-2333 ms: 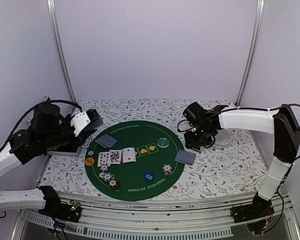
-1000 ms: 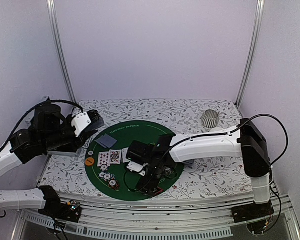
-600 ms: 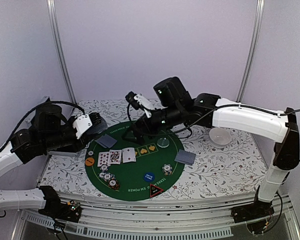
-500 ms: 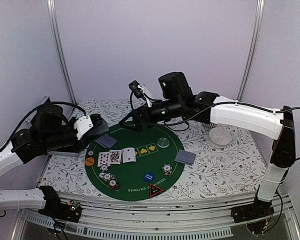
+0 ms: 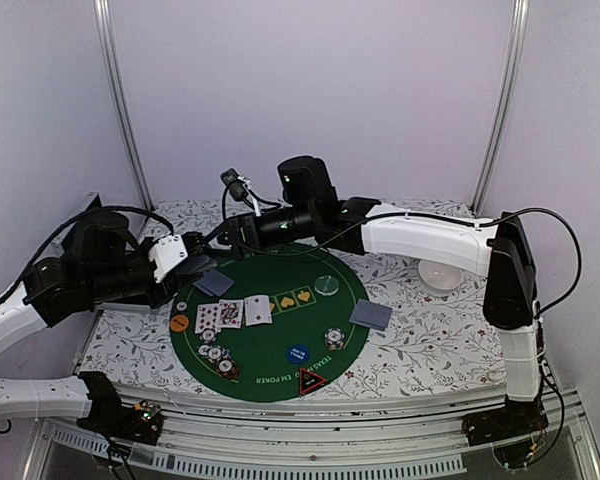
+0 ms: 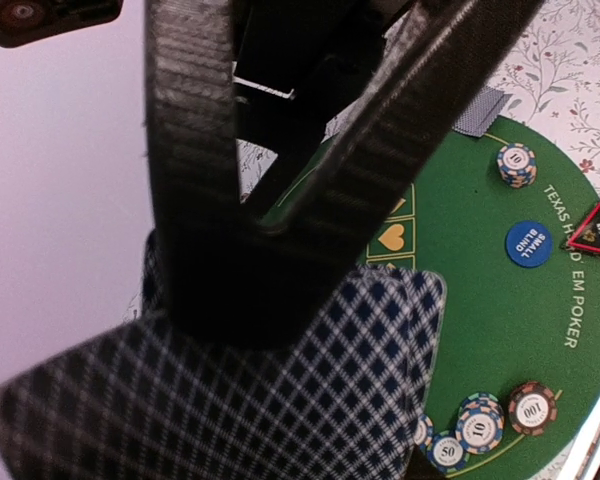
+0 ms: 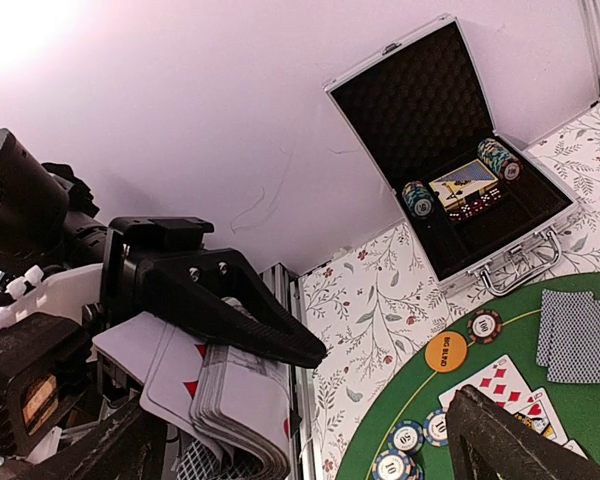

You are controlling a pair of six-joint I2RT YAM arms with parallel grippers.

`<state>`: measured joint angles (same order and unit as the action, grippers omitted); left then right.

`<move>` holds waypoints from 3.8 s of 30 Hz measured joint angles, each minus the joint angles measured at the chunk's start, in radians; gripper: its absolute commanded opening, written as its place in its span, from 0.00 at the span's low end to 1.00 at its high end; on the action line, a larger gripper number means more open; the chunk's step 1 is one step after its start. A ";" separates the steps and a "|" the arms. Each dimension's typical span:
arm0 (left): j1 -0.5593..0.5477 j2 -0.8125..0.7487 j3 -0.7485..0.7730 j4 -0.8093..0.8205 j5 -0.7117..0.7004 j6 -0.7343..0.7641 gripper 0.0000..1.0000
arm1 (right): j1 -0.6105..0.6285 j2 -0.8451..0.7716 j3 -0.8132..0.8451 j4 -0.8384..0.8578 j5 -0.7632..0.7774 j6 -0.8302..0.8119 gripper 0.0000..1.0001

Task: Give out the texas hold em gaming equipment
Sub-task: Pick up the poker card from the face-down deck piles.

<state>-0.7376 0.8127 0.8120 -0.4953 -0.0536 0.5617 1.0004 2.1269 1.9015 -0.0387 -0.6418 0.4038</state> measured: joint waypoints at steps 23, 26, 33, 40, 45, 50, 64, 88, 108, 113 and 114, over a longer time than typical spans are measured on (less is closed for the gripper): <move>0.000 0.044 -0.003 -0.020 -0.023 0.000 0.37 | -0.002 -0.019 0.003 -0.193 0.188 -0.131 0.96; 0.000 0.045 -0.003 -0.013 -0.014 0.001 0.37 | -0.004 -0.027 0.003 -0.207 0.164 -0.160 0.96; -0.002 0.045 -0.003 0.014 -0.002 0.004 0.37 | -0.006 -0.042 -0.015 -0.129 0.000 -0.183 0.98; -0.002 0.045 -0.003 0.022 0.004 0.003 0.37 | 0.000 -0.011 0.030 -0.097 0.016 -0.157 0.98; -0.002 0.045 -0.003 0.021 0.011 -0.001 0.36 | 0.013 0.051 0.088 -0.100 0.067 -0.151 0.99; -0.002 0.045 -0.003 0.021 0.000 0.000 0.35 | 0.011 0.041 0.058 -0.119 0.140 -0.149 0.96; -0.005 0.045 -0.005 0.047 -0.018 0.003 0.35 | -0.026 -0.046 -0.023 -0.142 0.099 -0.147 0.99; -0.004 0.068 -0.006 0.066 -0.021 -0.010 0.35 | 0.018 0.039 0.103 -0.200 0.176 -0.185 0.67; -0.004 0.064 -0.006 0.072 -0.004 -0.008 0.36 | -0.016 0.004 0.085 -0.230 0.077 -0.220 0.84; -0.004 0.064 -0.006 0.073 0.002 -0.008 0.36 | -0.017 0.001 0.087 -0.231 0.067 -0.220 0.81; -0.004 0.064 -0.006 0.072 0.003 -0.008 0.36 | -0.017 0.000 0.087 -0.231 0.066 -0.220 0.78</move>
<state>-0.7418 0.8768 0.8055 -0.4229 -0.0509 0.5533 0.9833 2.1273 1.9888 -0.2695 -0.5762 0.1833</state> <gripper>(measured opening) 0.358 0.840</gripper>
